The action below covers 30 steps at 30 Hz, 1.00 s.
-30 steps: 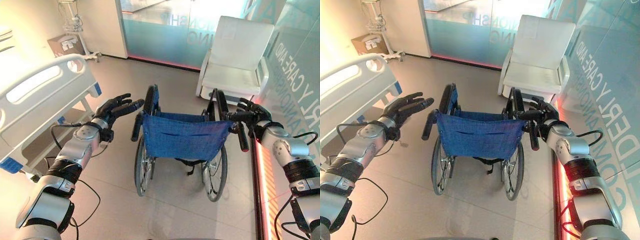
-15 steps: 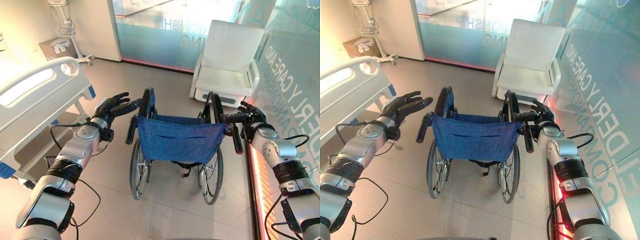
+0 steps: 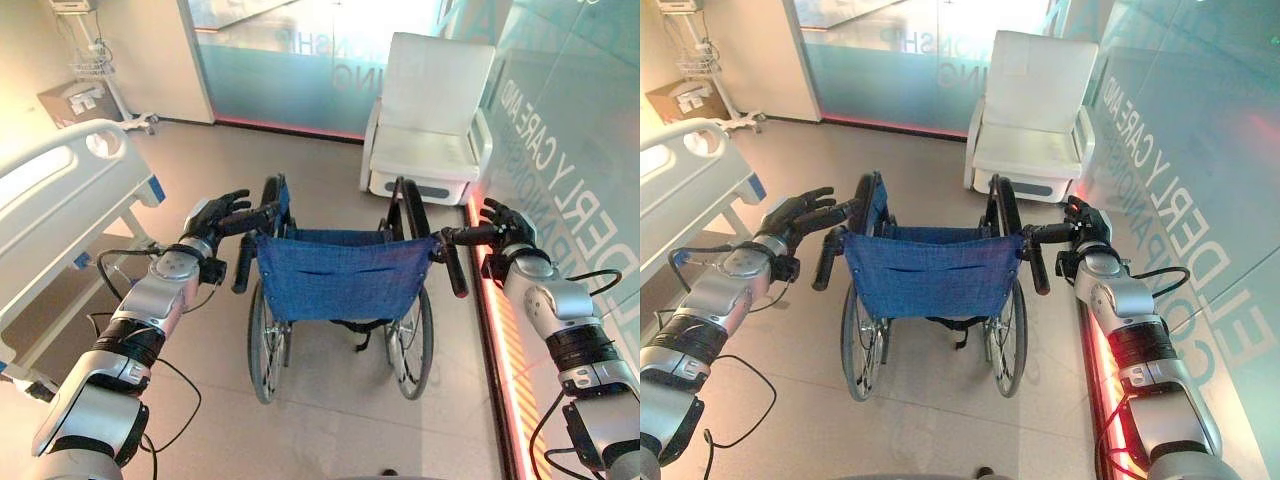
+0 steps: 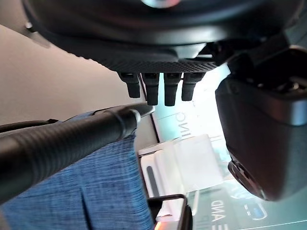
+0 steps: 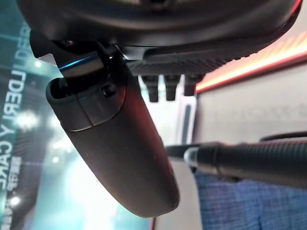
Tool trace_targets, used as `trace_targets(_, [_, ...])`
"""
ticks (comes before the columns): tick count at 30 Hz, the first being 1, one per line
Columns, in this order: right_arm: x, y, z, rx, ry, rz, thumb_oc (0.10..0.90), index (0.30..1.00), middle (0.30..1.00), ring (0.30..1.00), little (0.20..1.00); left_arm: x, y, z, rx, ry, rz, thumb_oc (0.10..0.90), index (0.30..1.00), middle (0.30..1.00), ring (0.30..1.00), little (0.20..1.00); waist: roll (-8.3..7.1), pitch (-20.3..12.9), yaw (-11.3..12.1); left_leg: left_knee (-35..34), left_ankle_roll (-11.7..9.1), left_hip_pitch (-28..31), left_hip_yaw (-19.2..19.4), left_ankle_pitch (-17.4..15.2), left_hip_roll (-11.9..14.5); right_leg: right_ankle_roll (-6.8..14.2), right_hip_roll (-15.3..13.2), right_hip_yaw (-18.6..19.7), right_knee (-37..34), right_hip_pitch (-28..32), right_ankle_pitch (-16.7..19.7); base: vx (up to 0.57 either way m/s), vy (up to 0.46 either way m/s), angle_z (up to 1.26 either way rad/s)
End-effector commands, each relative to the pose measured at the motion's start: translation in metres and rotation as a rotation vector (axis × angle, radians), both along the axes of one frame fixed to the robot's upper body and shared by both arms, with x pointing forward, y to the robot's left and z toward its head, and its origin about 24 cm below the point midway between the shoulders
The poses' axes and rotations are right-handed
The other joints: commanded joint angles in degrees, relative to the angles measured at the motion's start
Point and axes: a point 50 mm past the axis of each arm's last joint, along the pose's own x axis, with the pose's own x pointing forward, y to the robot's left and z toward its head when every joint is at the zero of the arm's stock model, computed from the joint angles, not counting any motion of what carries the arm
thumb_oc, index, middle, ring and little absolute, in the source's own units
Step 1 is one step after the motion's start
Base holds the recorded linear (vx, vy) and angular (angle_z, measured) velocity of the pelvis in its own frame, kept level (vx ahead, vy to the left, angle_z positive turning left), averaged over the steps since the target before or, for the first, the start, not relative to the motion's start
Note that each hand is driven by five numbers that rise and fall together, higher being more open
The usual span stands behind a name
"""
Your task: Push the wheelchair next to the bed
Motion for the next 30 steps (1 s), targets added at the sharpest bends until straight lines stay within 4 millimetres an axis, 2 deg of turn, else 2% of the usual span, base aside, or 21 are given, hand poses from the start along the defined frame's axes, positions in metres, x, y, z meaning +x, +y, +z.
trace_targets(1, [0.005, -0.010, 0.057, -0.043, -0.216, 0.013, 0.800, 0.900, 0.900, 0.900, 0.900, 0.020, -0.002, 0.052, 0.107, -0.164, 0.005, 0.800, 0.900, 0.900, 0.900, 0.900, 1.99, -3.8, 1.1, 0.2, -1.6, -1.1, 1.3, -3.5, -2.0, 1.4, -0.1, -3.0, 0.1, 2.1, -2.4, -0.04, 0.012, -0.02])
trace_targets(7, [0.003, -0.001, 0.038, 0.090, -0.160, 0.061, 0.800, 0.900, 0.900, 0.900, 0.900, 0.021, 0.005, 0.049, 0.188, -0.120, 0.052, 0.800, 0.900, 0.900, 0.900, 0.900, 1.93, -3.1, 0.9, 0.2, -1.4, -1.4, 1.5, -3.4, -2.2, 1.6, -0.3, -2.9, 0.2, 1.7, -2.1, -0.03, 0.004, -0.02])
trace_targets(18, [-0.006, 0.010, 0.015, 0.262, -0.109, 0.122, 0.800, 0.900, 0.900, 0.900, 0.900, 0.017, 0.009, 0.050, 0.187, -0.149, 0.089, 0.800, 0.900, 0.900, 0.900, 0.900, 1.63, -2.4, 1.1, 0.2, -1.5, -1.6, 1.6, -3.3, -2.1, 1.6, -0.3, -3.6, 0.1, 1.6, -1.8, -0.02, -0.004, -0.02])
trace_targets(30, [-0.005, 0.012, 0.013, 0.279, -0.084, 0.130, 0.800, 0.900, 0.900, 0.900, 0.900, 0.016, 0.006, 0.046, 0.141, -0.154, 0.078, 0.800, 0.900, 0.900, 0.900, 0.900, 1.59, -2.6, 1.5, 0.2, -1.7, -1.8, 1.3, -3.3, -2.0, 1.7, -0.2, -4.1, 0.1, 1.6, -1.8, 0.00, 0.000, 0.00])
